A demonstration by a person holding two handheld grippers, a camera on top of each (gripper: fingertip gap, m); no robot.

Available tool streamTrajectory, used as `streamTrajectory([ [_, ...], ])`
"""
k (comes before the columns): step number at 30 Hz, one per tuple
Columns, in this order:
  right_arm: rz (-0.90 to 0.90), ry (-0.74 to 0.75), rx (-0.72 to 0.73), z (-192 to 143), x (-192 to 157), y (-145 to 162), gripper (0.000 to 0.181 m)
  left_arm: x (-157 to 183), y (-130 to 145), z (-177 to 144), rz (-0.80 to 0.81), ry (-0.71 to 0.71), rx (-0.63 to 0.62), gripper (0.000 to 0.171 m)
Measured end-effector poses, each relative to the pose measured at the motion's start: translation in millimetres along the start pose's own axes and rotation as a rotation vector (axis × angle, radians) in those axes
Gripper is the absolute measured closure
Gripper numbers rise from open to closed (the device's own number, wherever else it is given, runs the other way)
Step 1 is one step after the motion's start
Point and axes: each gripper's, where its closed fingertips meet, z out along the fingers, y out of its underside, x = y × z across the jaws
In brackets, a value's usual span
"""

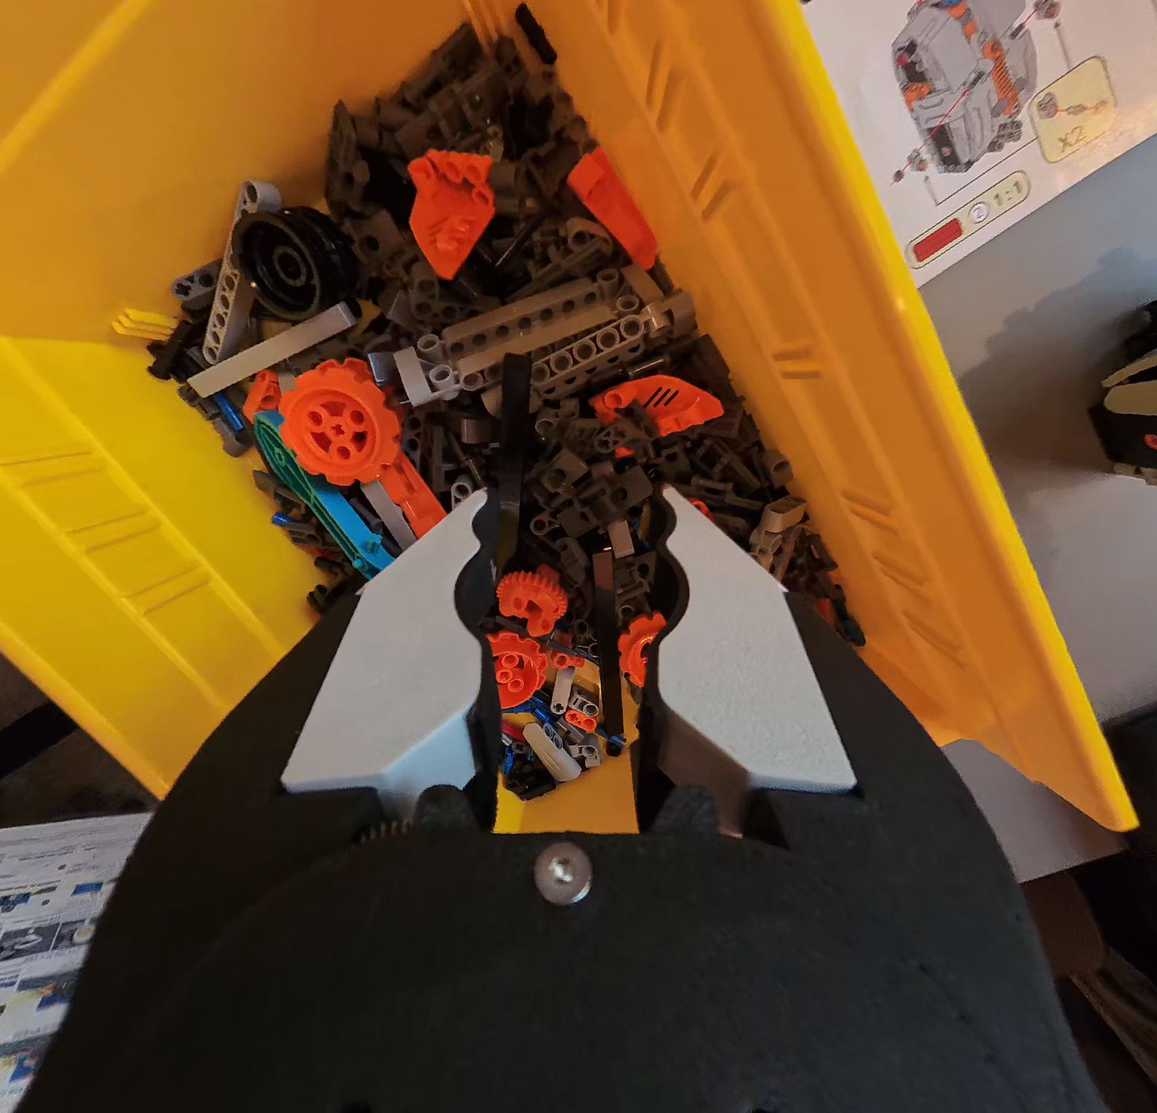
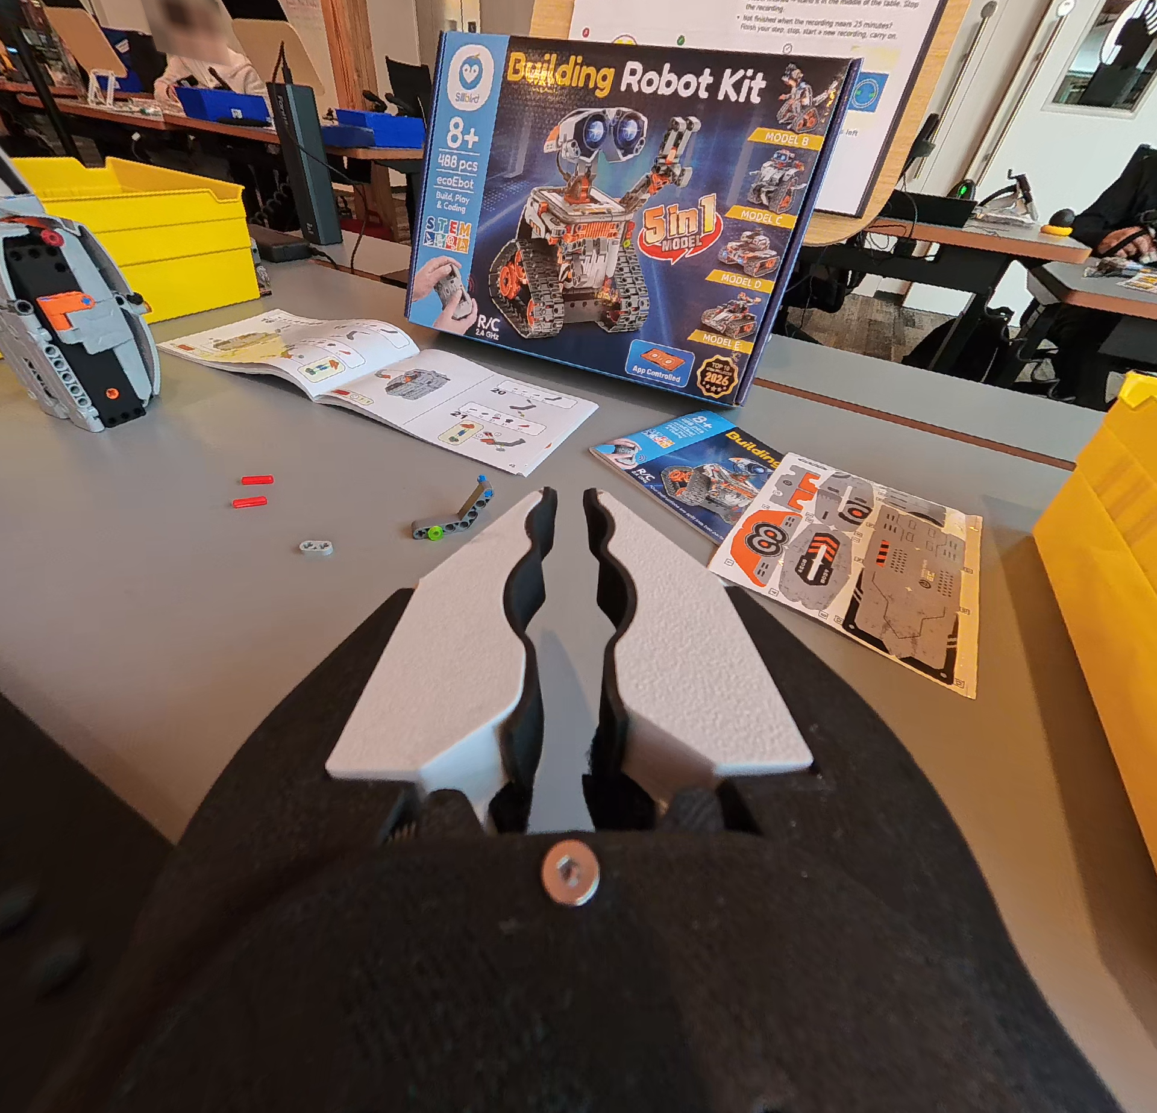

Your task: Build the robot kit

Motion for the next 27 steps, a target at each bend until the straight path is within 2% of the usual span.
streamTrajectory([
  [3, 0.0, -0.003, -0.005, 1, 0, 1, 0.172, 10, -12, -6, 0.03, 0.05, 0.063, 0.119],
  [8, -0.006, -0.001, -0.005, 1, -1, 1, 0.172, 16, -39, -6, 0.073, 0.066, 0.129, 0.097],
  [16, 0.001, 0.004, -0.01, 1, 1, 2, 0.172, -1, -52, 14, 0.119, -0.033, -0.015, 0.095],
  [27, -0.017, -0.022, -0.038, 4, -5, 7, 0.172, -9, -33, 34, 0.127, -0.074, -0.136, 0.094],
])
